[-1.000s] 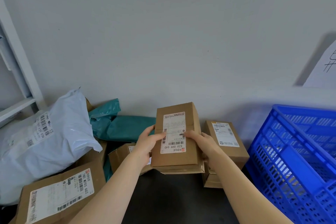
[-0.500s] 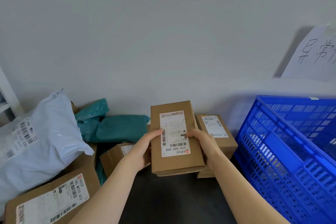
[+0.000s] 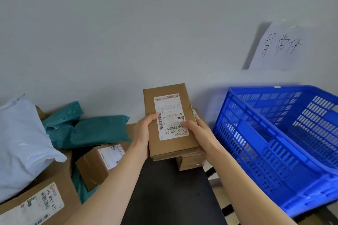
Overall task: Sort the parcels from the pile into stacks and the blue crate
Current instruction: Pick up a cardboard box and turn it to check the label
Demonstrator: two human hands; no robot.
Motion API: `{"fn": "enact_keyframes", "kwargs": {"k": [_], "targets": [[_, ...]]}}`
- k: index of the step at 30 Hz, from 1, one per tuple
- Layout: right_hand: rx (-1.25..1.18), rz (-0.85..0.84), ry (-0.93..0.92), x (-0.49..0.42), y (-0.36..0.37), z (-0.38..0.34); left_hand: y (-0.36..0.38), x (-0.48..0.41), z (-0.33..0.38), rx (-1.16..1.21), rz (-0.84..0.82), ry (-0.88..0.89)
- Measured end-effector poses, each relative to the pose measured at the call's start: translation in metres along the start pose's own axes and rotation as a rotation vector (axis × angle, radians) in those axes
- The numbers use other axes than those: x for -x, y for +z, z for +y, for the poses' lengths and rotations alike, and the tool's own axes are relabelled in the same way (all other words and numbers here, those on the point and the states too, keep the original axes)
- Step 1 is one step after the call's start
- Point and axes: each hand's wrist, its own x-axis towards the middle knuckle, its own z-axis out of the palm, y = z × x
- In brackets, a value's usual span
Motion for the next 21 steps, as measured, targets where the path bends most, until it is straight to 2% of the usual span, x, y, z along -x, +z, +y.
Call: {"fn": "enact_keyframes", "kwargs": {"k": [10,16,21], "targets": [[-0.075,0.063,-0.151,0.01,-0.106,-0.039,0.115,0.026,0.016,0.04,-0.106,0.116],[-0.076,0.082,-0.208,0.014,-0.222,-0.059,0.231,0.046,0.013,0.046,-0.115,0.162],[-0.096,0.089,-0.186,0.004,-0.29,-0.068,0.298,0.045,0.008,0.048,-0.128,0.166]]}}
